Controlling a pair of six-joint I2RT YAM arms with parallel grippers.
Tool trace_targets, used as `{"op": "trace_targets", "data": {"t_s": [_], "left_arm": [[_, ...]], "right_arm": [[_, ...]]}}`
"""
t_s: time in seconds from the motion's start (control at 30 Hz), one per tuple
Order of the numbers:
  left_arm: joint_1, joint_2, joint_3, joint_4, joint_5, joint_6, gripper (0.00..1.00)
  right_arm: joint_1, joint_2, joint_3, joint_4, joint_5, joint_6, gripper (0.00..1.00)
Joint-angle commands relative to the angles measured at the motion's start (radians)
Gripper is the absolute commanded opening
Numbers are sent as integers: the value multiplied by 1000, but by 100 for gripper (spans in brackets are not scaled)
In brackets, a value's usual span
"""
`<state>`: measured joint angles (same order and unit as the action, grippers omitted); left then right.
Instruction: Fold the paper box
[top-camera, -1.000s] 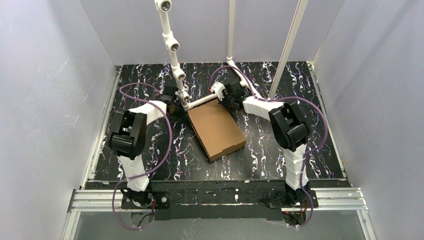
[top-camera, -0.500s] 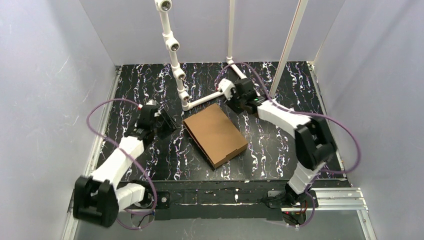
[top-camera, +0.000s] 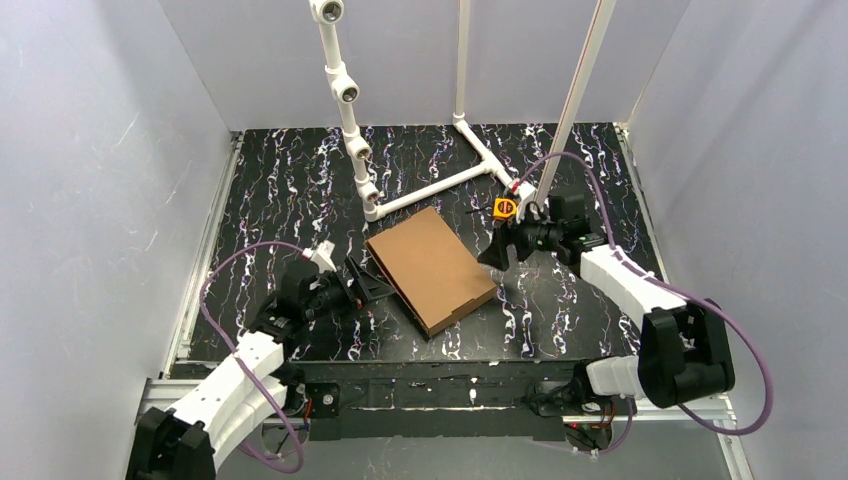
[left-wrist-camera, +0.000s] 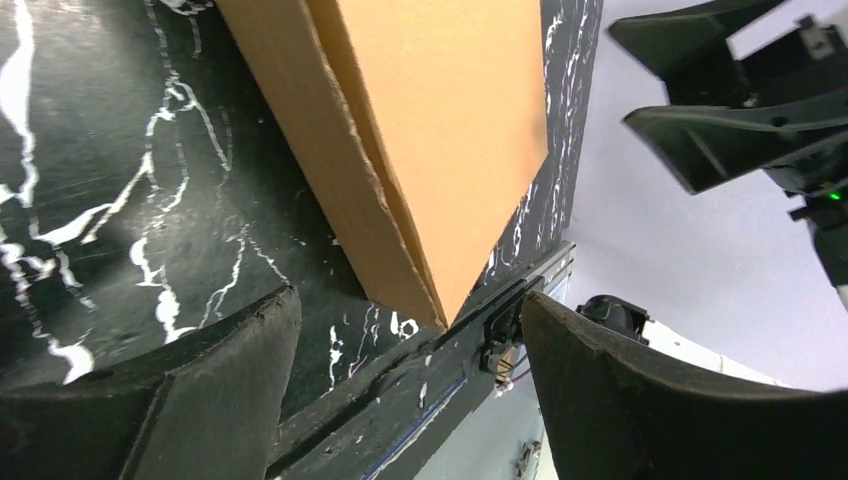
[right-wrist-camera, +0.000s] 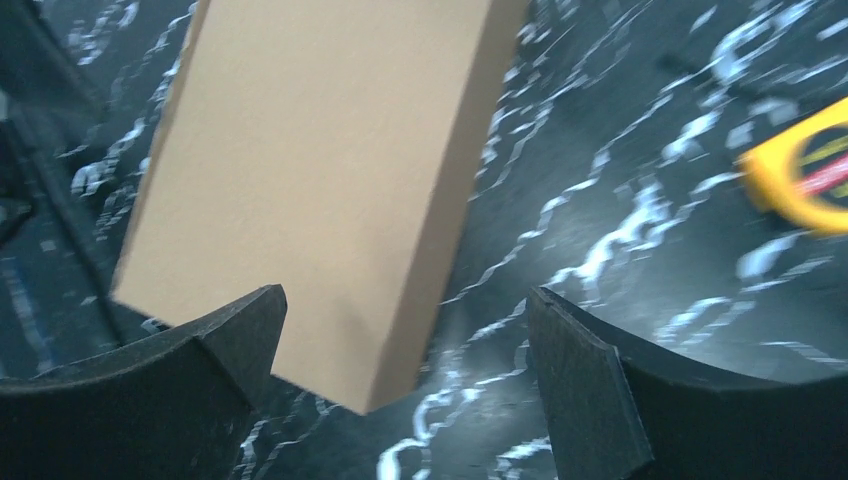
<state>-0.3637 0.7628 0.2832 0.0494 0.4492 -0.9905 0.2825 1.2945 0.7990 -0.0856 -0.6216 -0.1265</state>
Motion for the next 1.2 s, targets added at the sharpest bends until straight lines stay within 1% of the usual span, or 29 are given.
{"op": "trace_targets", "data": {"t_s": [0.0,0.1,0.27,0.33,0.4,0.5,0.57,0.6,0.7,0.77,0.87,0.9,1.0,1.17], "left_arm": [[-65,91,33,97,-40,-43,79],[-90,221,80,105,-80,-65,79],[-125,374,159,143,-124,-73,77],[-134,422,192,145,-132,-72,72],[-140,462,223,146,-136,-72,69],[-145,495,241,147,-146,-73,60],[-148,514,248,147,-148,-75,54],[-148,522,251,148,-147,-76,50],[-151,534,259,155,-139,-77,36],[-154,535,264,157,-139,-78,31],[-158,547,282,161,-134,-76,25],[-160,555,295,163,-131,-76,24],[-174,597,345,172,-125,-76,24],[-198,678,419,197,-123,-84,24]], "right_arm": [[1,58,-59,153,-146,172,98],[1,114,-85,218,-141,204,98],[5,174,-66,239,-135,209,98],[20,208,-57,241,-134,214,98],[39,239,-37,217,-125,193,98],[48,261,-15,197,-127,180,93],[56,256,-14,194,-132,172,88],[60,252,-13,189,-138,165,84],[75,219,2,154,-141,132,75],[76,183,10,133,-135,114,71],[84,124,37,62,-106,43,66],[89,108,51,24,-100,16,64],[120,63,102,-73,-63,-48,62],[169,39,168,-162,-44,-86,60]]}}
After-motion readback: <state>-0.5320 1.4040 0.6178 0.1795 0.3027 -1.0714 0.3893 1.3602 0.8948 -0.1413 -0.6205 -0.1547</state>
